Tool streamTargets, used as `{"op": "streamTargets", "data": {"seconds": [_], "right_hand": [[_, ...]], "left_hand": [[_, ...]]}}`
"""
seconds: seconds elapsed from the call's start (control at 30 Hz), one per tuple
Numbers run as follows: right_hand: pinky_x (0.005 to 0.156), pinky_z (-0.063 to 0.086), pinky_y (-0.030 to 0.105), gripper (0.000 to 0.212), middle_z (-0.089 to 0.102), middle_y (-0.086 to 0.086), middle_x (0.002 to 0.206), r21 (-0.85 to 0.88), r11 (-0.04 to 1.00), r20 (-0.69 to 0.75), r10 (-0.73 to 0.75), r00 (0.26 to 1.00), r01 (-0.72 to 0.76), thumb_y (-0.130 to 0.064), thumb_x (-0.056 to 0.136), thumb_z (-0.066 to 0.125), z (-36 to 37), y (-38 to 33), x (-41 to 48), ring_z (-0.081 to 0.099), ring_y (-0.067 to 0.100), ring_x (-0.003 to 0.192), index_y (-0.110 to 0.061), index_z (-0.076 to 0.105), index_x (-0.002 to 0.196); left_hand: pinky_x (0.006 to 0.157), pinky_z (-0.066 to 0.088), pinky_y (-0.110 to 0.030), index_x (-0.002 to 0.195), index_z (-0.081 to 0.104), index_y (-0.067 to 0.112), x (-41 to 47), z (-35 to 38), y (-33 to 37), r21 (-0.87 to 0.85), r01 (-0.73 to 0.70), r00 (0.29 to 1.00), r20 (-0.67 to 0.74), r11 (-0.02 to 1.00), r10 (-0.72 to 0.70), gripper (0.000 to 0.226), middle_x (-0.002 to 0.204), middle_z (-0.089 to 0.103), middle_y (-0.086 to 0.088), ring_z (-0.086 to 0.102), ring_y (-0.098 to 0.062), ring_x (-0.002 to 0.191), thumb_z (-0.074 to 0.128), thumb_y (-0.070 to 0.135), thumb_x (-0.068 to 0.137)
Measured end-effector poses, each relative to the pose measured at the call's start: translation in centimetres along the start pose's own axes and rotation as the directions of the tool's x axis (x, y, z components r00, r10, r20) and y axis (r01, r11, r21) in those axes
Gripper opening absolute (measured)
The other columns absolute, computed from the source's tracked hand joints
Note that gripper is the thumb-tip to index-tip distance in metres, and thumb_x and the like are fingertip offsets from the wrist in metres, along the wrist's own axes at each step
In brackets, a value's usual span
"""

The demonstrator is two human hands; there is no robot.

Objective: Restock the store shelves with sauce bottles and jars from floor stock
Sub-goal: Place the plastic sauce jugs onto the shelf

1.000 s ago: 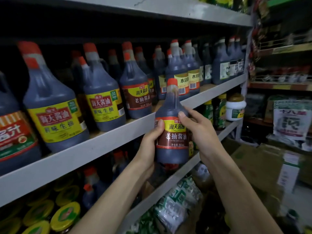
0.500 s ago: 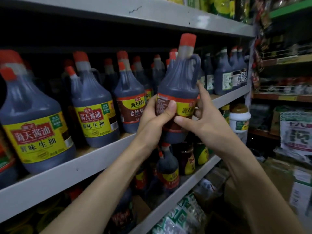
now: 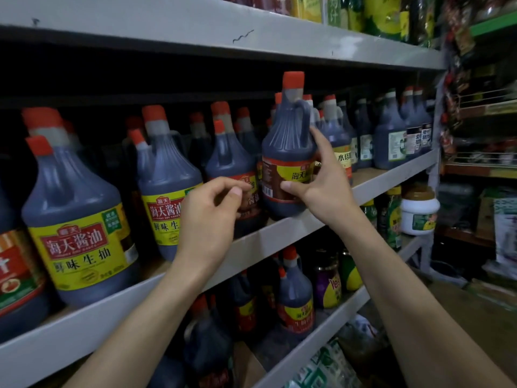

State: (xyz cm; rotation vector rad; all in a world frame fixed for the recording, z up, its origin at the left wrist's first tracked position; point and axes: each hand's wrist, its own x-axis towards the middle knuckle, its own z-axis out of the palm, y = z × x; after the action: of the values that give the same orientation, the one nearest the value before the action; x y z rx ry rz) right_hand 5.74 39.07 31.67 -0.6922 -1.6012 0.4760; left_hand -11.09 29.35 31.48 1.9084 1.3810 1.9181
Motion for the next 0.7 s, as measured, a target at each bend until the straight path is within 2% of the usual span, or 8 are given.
{"op": "streamTargets", "data": {"seconds": [0.07,0.2,0.3,0.37,0.47,0.57,0.63,0.7], "right_hand": [[0.101,0.045,0.026,0.104,0.046,-0.016,0.137,-0.078,0.997,0.005,0.000,1.000,0.001,-0.014,0.070,0.087,0.6,0.4,1.0,0.047,0.002,0.124,-0.032,0.026,0.152],[0.092,0.046,0.023,0.103,0.055,-0.005,0.138,-0.160,0.986,0.050,0.045,0.998,-0.037,-0.017,0.070,0.087,1.9,1.7,1.9,0.052,0.006,0.115,-0.031,0.025,0.152],[0.098,0.051,0.035,0.099,0.057,-0.004,0.134,-0.174,0.981,0.060,0.102,0.993,-0.090,-0.019,0.074,0.085,2.1,2.5,1.9,0.056,0.012,0.115,-0.030,0.025,0.152],[0.098,0.051,0.038,0.097,0.059,-0.004,0.132,-0.197,0.975,0.066,0.113,0.991,-0.098,-0.021,0.076,0.084,2.1,2.7,2.0,0.058,0.012,0.112,-0.029,0.023,0.152],[0.089,0.047,0.030,0.098,0.060,0.001,0.132,-0.317,0.946,0.091,0.096,0.991,-0.063,-0.026,0.081,0.079,2.3,2.4,2.0,0.057,0.012,0.106,-0.024,0.016,0.155],[0.088,0.051,0.036,0.099,0.061,0.008,0.131,-0.476,0.879,0.122,0.075,0.990,-0.009,-0.037,0.083,0.075,2.0,1.7,1.9,0.061,0.026,0.110,-0.022,0.009,0.156],[0.087,0.052,0.043,0.100,0.061,0.009,0.129,-0.619,0.785,0.104,0.070,0.992,0.009,-0.052,0.081,0.072,1.5,1.1,1.9,0.060,0.032,0.112,-0.026,0.010,0.155],[0.083,0.050,0.043,0.100,0.061,0.010,0.128,-0.708,0.706,0.076,0.078,0.994,-0.001,-0.061,0.079,0.069,1.2,0.7,1.9,0.059,0.035,0.113,-0.030,0.011,0.155]], "left_hand": [[0.060,0.051,-0.022,0.080,0.070,0.027,-0.3,-0.5,-0.3,-0.006,0.005,1.000,-0.009,1.000,-0.005,0.031,0.081,0.071,0.003,0.067,-0.014,0.080,0.053,0.005,0.095],[0.054,0.049,-0.022,0.078,0.069,0.027,-0.4,0.0,-0.9,0.054,0.058,0.998,0.018,0.997,-0.059,0.030,0.075,0.070,0.007,0.066,-0.009,0.070,0.054,0.006,0.094],[0.053,0.046,-0.024,0.080,0.070,0.025,-0.5,0.3,-1.4,0.053,0.084,0.996,0.033,0.995,-0.085,0.029,0.073,0.070,0.004,0.066,-0.012,0.065,0.054,0.006,0.094],[0.051,0.044,-0.020,0.080,0.070,0.025,-0.5,0.2,-1.6,0.063,0.078,0.995,0.051,0.995,-0.081,0.028,0.072,0.070,0.003,0.065,-0.013,0.061,0.054,0.007,0.095],[0.049,0.041,-0.015,0.082,0.071,0.022,-0.5,0.2,-1.7,0.065,0.073,0.993,0.088,0.995,-0.079,0.027,0.069,0.069,0.001,0.063,-0.013,0.056,0.053,0.006,0.095],[0.048,0.040,-0.015,0.082,0.071,0.021,-0.6,0.1,-1.8,0.068,0.078,0.991,0.107,0.995,-0.085,0.027,0.068,0.069,0.001,0.061,-0.011,0.053,0.053,0.005,0.095],[0.047,0.040,-0.015,0.081,0.070,0.021,-0.5,0.0,-1.8,0.065,0.083,0.990,0.110,0.994,-0.090,0.028,0.067,0.069,0.001,0.060,-0.010,0.052,0.052,0.005,0.095],[0.047,0.040,-0.015,0.080,0.070,0.023,-0.5,0.0,-1.8,0.076,0.085,0.989,0.112,0.993,-0.094,0.028,0.067,0.069,0.002,0.059,-0.009,0.051,0.052,0.006,0.095]]}}
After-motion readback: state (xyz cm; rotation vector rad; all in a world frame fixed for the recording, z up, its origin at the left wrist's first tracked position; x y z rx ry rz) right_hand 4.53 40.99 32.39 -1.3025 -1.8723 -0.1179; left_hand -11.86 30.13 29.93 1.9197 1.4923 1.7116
